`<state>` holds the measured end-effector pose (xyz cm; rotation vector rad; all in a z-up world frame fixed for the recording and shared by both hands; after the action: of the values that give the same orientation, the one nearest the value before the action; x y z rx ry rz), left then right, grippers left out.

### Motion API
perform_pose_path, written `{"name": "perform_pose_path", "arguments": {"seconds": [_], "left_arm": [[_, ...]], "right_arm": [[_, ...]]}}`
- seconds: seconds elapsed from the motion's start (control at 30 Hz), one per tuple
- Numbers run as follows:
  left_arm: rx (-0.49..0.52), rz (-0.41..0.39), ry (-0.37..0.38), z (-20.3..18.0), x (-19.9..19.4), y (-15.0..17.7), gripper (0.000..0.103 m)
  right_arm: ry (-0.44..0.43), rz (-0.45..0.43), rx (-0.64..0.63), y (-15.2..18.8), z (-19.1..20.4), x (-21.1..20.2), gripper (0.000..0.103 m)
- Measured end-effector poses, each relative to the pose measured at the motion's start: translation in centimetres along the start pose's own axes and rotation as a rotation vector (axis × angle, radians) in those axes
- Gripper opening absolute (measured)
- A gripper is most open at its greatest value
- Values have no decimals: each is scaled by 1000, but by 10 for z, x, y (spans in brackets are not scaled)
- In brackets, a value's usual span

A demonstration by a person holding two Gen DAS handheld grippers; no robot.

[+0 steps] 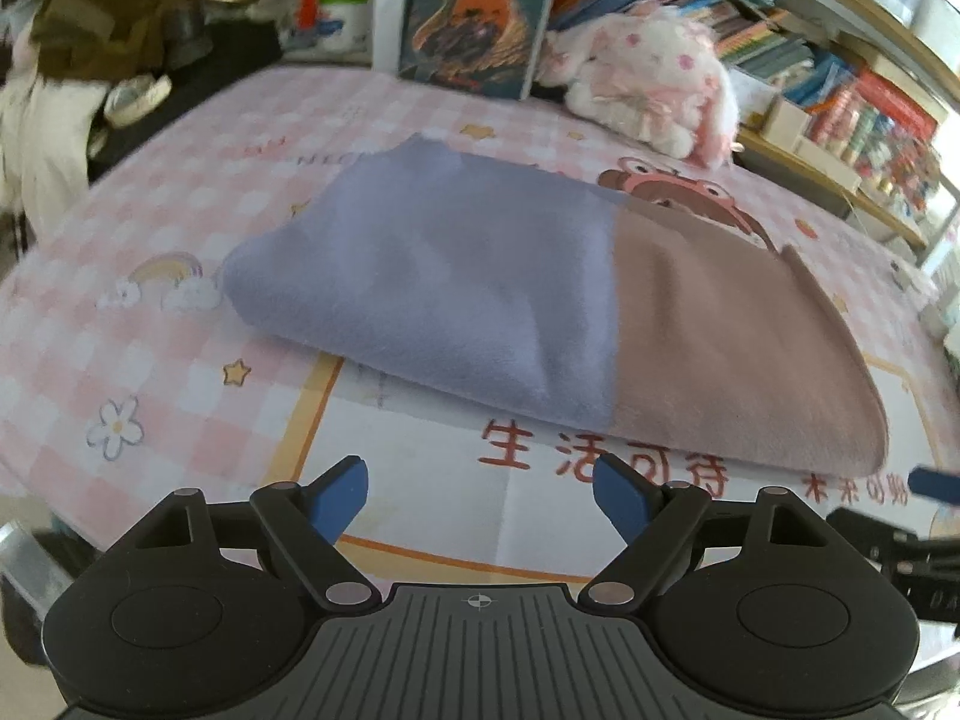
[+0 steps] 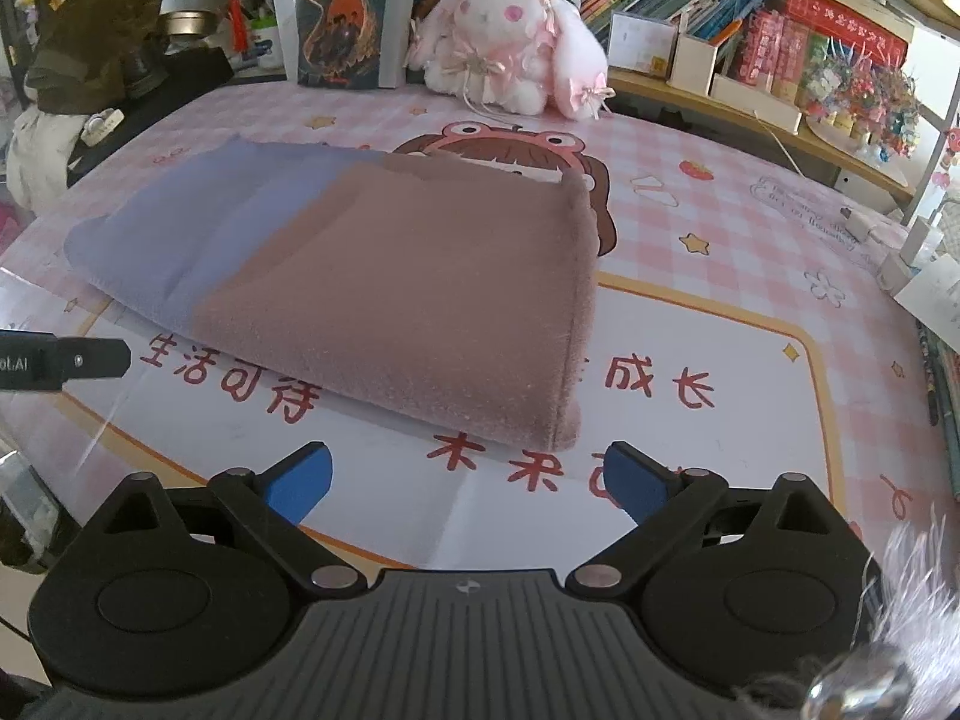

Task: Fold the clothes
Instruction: 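Withdraw both open grippers from the folded sweatshirt, then close the left gripper on the lavender side edge of the bundle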

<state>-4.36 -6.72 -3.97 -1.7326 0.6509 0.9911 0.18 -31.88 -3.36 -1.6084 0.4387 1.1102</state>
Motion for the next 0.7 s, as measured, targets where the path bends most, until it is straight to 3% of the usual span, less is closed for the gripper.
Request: {"name": "perform_pose_path", "arguments": {"seconds": [0.17, 0.33, 0.53, 0.7], "left_arm": [[-172, 44, 78, 30, 12, -7, 84], [-426, 55, 244, 63, 22, -15, 81], [-693, 29, 375, 96, 36, -18, 80], [-898, -3, 466, 123, 52, -20, 70]], "right_arm": [[23, 9, 28, -4, 4, 3, 98], [48, 11, 46, -8, 9, 4, 98], [59, 5, 57, -14, 13, 4, 98], [62, -13, 68, -19, 16, 0, 98]]}}
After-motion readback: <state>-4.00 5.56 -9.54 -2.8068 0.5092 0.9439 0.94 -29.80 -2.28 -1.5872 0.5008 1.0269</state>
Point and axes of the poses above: each gripper's, at about its wrist camera, not at the fingertips, and x roughly the way its jaws point, z to its left, y to its underside, the point moved 2 cm from there along x, roughly the way its jaws point, and after that the axes turned 5 degrees about z, right-handed, at the moved point
